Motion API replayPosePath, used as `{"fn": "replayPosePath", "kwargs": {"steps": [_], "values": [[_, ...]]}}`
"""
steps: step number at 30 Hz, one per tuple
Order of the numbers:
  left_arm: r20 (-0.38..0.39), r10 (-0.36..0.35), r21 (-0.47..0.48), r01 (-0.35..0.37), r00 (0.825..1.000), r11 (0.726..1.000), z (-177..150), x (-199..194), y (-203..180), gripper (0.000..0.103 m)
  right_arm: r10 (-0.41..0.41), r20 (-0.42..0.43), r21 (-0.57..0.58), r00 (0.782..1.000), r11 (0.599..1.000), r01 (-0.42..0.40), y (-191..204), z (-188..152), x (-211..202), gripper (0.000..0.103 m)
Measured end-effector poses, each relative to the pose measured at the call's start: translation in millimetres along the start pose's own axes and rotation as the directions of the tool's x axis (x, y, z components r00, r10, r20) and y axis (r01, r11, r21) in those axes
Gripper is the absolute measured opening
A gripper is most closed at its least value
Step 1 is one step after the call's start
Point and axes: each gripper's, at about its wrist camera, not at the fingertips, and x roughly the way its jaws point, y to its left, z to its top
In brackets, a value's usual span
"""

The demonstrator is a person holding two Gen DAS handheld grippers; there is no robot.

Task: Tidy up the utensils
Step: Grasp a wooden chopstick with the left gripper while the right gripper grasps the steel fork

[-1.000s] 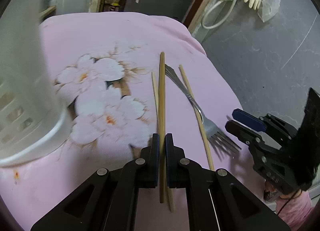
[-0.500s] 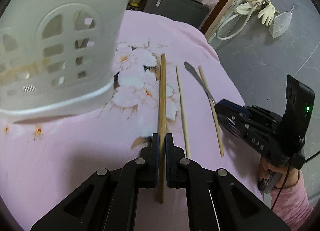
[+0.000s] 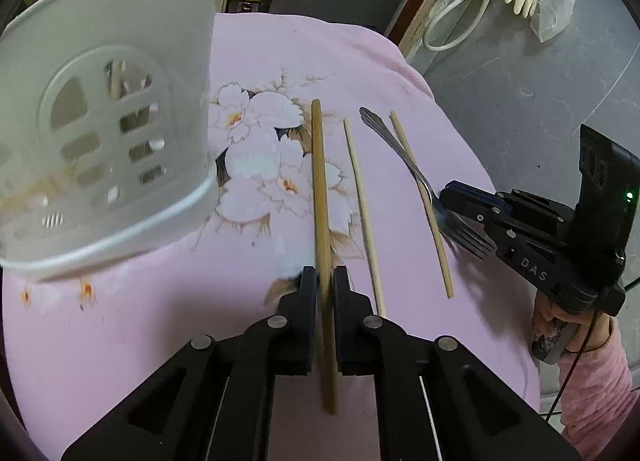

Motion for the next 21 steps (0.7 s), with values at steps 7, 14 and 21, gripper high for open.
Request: {"fn": "replayPosePath", "kwargs": {"steps": [7,14,21], "values": [[-0.027,-0.006,0.003,0.006,1.000,1.000,25,19,-1,0.008,-0.018,-0.035,-0.026,0.999,1.000,0.017,8,10,15,0.005],[-0.025,0.039,0.030,-0.038,0.999,0.999,45,34,-8,0.008,-0.032,-0.046,-0.067,0.998,0.997,0.029,9,27,30,0.005],[-0.029,0.066,0.081,-0.064,0.997,0.995,39,38,-13,0.008,-0.029,-0.081,-0.113,0.996,0.993,0.019,4,43,41,0.005]]}}
